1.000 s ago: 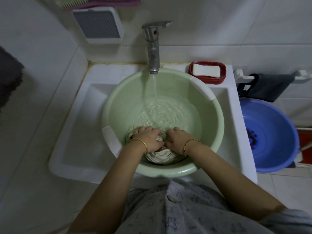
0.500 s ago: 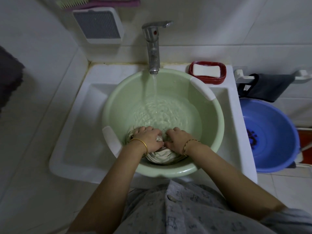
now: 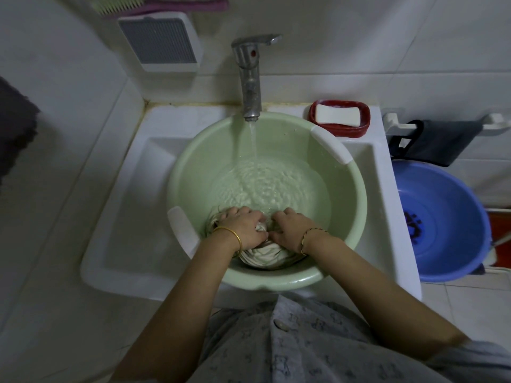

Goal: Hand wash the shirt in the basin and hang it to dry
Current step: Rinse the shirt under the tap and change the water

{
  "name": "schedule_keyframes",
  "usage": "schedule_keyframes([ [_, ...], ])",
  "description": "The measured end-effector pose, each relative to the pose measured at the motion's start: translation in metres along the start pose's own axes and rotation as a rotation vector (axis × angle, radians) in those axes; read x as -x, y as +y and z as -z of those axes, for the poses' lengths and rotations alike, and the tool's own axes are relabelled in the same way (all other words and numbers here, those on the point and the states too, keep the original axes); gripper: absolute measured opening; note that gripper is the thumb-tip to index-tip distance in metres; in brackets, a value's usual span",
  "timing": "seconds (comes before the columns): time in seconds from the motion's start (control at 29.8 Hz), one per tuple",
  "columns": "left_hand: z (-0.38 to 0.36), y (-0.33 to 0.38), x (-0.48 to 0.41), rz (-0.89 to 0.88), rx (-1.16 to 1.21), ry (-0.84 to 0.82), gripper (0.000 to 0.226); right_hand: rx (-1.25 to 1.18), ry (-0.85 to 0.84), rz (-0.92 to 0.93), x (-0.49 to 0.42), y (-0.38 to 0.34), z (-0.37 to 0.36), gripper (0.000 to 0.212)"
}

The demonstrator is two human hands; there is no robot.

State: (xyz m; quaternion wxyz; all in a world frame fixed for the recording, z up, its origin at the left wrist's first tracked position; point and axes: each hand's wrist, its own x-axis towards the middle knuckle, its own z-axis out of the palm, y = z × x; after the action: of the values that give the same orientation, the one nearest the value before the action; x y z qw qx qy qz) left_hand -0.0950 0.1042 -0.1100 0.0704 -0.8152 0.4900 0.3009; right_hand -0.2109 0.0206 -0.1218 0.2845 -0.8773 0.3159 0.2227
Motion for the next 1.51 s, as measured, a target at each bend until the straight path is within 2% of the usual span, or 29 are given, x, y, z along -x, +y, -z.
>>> schedule_keyframes([
  [1.51, 0.001, 0.0013, 0.002, -0.002, 0.007, 0.005, 0.05, -0.009, 0.002, -0.005, -0.0005, 0.0012, -0.0006, 0.048],
])
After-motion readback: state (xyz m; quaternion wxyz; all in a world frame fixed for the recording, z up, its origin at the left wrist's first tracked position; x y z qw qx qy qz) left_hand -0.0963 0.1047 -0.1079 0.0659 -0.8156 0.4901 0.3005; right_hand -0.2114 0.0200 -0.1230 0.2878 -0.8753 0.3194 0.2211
